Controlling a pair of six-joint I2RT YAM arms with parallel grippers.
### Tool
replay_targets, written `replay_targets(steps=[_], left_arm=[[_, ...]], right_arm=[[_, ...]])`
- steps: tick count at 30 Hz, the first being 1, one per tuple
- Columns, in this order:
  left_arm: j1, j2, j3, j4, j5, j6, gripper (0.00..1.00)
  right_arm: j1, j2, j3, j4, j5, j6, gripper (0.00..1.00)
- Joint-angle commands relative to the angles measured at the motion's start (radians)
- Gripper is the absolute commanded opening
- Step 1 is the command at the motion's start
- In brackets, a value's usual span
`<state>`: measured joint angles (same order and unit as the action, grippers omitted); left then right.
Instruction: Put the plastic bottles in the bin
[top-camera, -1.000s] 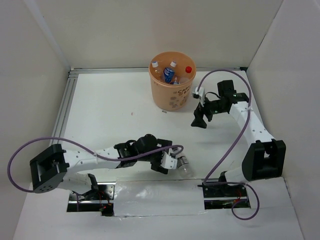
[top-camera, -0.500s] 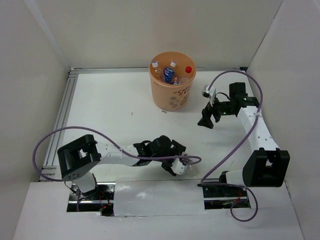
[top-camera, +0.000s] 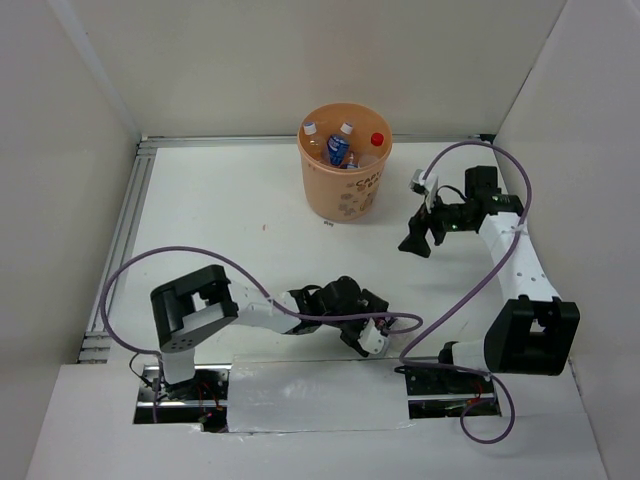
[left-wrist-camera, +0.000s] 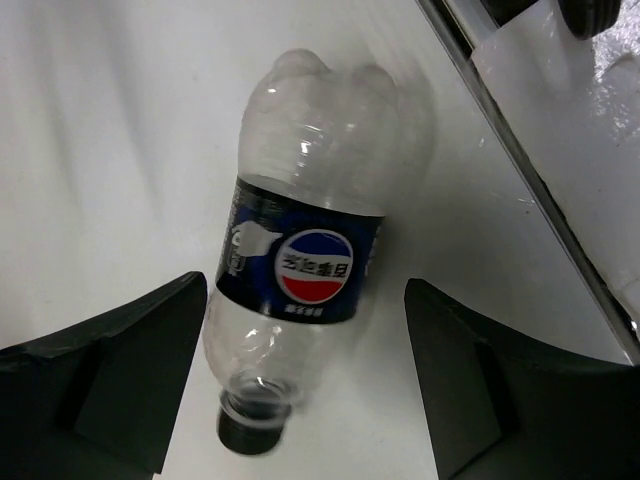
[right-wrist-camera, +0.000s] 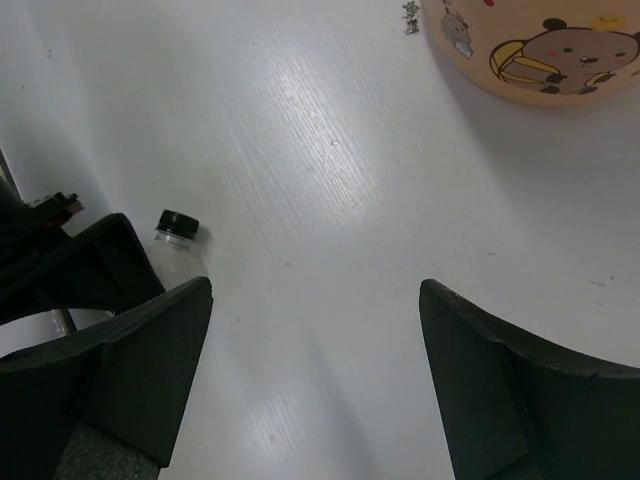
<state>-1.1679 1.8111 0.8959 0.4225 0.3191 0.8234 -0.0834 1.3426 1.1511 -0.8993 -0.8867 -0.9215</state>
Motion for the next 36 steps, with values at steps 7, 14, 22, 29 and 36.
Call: replay_targets(steps=[7, 14, 22, 29, 36], left_arm=[[-0.004, 0.129, 0.119, 0.062, 0.011, -0.092, 0.89], [-0.004, 0.134, 0.141, -0.031, 0.001, -0.159, 0.45], [0.033, -0.120, -0.032, -0.060, -0.073, -0.372, 0.25], [0.206, -0.329, 0.055, -0.226, -0.201, -0.604, 0.18], [0.421, -0.254, 0.505, -0.314, -0.205, -0.794, 0.15]], right_arm=[[-0.039, -0.066, -0.053, -0.049, -0.049, -0.011, 0.91], [-0.072, -0.085, -0.073, -0.049, -0.058, -0.011, 0.91], [-0.125, -0.135, -0.122, 0.085, -0.089, 0.097, 0.91], [-0.145, -0.195, -0.171, 0.181, -0.055, 0.185, 0.90], [-0.154, -0.237, -0.214, 0.223, -0.046, 0.197, 0.74]])
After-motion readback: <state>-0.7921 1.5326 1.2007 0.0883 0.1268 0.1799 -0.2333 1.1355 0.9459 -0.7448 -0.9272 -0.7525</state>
